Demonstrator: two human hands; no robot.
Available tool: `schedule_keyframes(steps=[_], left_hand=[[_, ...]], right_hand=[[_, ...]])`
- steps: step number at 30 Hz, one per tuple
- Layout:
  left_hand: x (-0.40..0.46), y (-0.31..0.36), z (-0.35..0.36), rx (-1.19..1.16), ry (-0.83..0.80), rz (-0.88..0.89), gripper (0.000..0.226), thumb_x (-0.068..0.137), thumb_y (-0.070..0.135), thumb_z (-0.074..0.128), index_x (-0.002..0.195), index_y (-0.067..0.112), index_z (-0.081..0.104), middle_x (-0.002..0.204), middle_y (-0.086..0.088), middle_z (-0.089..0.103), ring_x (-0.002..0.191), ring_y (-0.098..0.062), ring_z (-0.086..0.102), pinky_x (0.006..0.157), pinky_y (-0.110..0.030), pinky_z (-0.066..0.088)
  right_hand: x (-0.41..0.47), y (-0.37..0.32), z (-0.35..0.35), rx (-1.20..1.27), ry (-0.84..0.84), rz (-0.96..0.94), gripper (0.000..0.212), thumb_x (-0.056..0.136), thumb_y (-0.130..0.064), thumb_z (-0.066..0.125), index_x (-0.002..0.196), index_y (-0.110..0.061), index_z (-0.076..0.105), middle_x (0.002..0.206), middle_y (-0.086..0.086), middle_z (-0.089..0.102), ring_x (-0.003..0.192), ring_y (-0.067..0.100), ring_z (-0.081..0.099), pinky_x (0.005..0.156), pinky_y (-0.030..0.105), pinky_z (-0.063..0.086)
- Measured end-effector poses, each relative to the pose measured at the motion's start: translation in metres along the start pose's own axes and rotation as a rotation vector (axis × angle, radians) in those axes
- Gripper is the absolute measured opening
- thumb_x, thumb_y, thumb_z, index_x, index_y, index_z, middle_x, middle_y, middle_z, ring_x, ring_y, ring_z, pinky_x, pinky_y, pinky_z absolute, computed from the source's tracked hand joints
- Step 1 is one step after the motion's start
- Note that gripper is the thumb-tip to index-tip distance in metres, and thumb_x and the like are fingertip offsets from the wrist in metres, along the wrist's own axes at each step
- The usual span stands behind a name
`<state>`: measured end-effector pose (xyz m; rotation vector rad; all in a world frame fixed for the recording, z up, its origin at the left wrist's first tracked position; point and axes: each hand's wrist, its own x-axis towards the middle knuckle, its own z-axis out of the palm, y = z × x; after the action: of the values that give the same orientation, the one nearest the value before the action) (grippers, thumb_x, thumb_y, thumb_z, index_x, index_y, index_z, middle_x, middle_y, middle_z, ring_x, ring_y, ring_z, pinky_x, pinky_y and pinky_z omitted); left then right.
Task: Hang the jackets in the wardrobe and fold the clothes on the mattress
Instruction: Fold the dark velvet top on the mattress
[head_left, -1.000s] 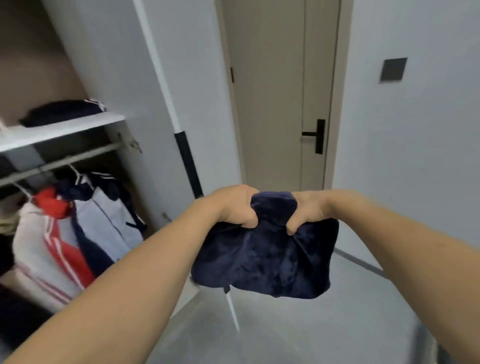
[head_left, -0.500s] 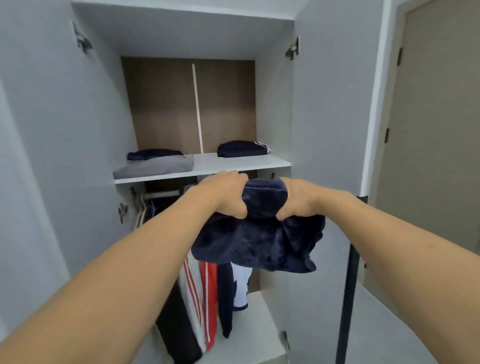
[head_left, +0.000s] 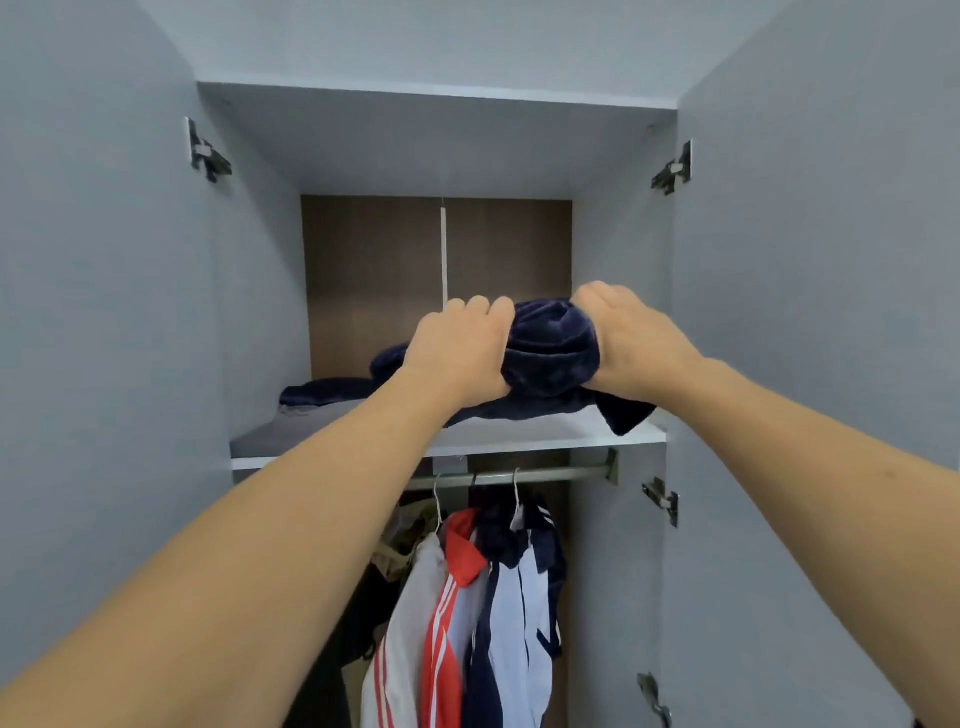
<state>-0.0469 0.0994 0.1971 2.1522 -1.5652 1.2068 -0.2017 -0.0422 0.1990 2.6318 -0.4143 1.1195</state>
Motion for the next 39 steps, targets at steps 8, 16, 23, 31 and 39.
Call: schedule_keyframes(steps=[8, 16, 23, 31, 39], left_hand=[[0.133, 0.022, 0.067, 0.046, -0.056, -0.076, 0.048, 0.078, 0.037, 0.066, 0.120, 0.021, 0.047, 0.117, -0.004, 0.048, 0.104, -0.027, 0.045, 0.073, -0.038, 0.035], [0.212, 0.025, 0.110, -0.199, -0.509, -0.275, 0.045, 0.051, 0.027, 0.065, 0.095, 0.032, 0.056, 0.094, 0.000, 0.063, 0.084, -0.028, 0.062, 0.069, -0.036, 0.052], [0.278, 0.015, 0.128, -0.256, -0.710, -0.388, 0.050, 0.051, 0.015, 0.064, 0.101, 0.009, 0.068, 0.099, -0.013, 0.069, 0.076, -0.035, 0.068, 0.068, -0.030, 0.058], [0.302, 0.013, 0.238, -0.240, -0.918, -0.372, 0.021, 0.073, 0.007, 0.056, 0.091, -0.002, 0.064, 0.099, -0.019, 0.059, 0.081, -0.034, 0.058, 0.066, -0.025, 0.045], [0.276, -0.010, 0.384, -0.461, -0.831, -0.402, 0.053, 0.077, 0.050, 0.057, 0.120, 0.020, 0.060, 0.124, -0.002, 0.062, 0.102, -0.025, 0.061, 0.096, -0.042, 0.048]], right_hand=[[0.079, 0.122, 0.042, 0.088, -0.084, 0.102, 0.040, 0.068, -0.048, 0.070, 0.092, -0.029, 0.043, 0.082, -0.012, 0.053, 0.068, 0.014, 0.056, 0.053, 0.028, 0.036], [0.131, 0.188, 0.101, 0.340, -0.312, 0.255, 0.065, 0.051, -0.039, 0.071, 0.113, -0.026, 0.056, 0.100, -0.004, 0.065, 0.089, 0.019, 0.064, 0.082, 0.042, 0.056], [0.183, 0.220, 0.106, 0.379, -0.435, 0.367, 0.044, 0.049, -0.035, 0.068, 0.085, -0.010, 0.068, 0.086, 0.012, 0.073, 0.079, 0.031, 0.070, 0.069, 0.040, 0.056], [0.209, 0.267, 0.192, 0.111, -0.772, 0.383, 0.038, 0.080, -0.034, 0.070, 0.113, -0.015, 0.065, 0.106, 0.006, 0.070, 0.090, 0.029, 0.069, 0.076, 0.036, 0.057], [0.199, 0.292, 0.329, 0.025, -0.724, 0.226, 0.058, 0.095, -0.036, 0.054, 0.147, -0.022, 0.032, 0.143, 0.009, 0.045, 0.128, 0.029, 0.048, 0.106, 0.041, 0.037]])
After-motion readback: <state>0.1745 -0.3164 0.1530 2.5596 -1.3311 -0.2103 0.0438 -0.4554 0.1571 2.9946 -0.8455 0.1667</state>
